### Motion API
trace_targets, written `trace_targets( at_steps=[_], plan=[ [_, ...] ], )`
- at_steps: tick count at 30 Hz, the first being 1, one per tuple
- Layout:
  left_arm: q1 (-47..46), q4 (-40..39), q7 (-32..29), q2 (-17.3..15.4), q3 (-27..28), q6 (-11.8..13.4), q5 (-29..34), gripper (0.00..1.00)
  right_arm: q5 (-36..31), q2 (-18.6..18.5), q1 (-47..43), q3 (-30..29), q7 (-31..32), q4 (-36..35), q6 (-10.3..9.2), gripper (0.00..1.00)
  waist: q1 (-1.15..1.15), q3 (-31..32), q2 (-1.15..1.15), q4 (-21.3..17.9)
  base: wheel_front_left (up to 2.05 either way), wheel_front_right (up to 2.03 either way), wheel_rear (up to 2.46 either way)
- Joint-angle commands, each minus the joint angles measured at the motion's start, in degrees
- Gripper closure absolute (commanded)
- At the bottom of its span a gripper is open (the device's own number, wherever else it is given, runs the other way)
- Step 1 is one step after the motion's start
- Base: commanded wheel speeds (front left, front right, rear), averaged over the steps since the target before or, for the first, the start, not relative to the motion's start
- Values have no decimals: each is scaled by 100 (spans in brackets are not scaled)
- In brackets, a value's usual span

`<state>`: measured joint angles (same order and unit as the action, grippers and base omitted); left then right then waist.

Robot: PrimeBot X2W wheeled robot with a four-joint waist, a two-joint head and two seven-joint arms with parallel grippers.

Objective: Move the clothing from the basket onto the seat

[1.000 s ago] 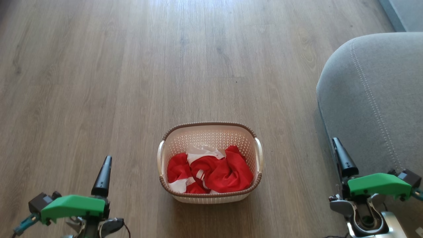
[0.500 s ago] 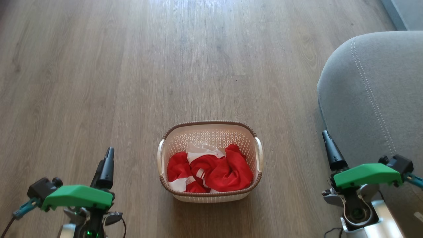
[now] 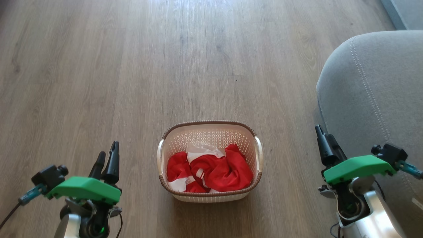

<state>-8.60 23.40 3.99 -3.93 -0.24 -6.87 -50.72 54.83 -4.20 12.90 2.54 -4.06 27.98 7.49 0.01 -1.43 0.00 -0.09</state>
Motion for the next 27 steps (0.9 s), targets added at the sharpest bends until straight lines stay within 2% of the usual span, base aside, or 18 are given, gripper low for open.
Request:
trace_targets(
  at_steps=[1,27],
  plan=[
    [-403,-152,93,-148,50,-30,222,0,-186,-113,393,114,-78,-125,0,0,-1,-5,0,3,0,0,0],
    [-888,-55,529,-250,-15,-44,2103,0,-1920,-150,1025,409,-518,299,0,0,-1,-132,0,-23,0,0,0]
  ],
)
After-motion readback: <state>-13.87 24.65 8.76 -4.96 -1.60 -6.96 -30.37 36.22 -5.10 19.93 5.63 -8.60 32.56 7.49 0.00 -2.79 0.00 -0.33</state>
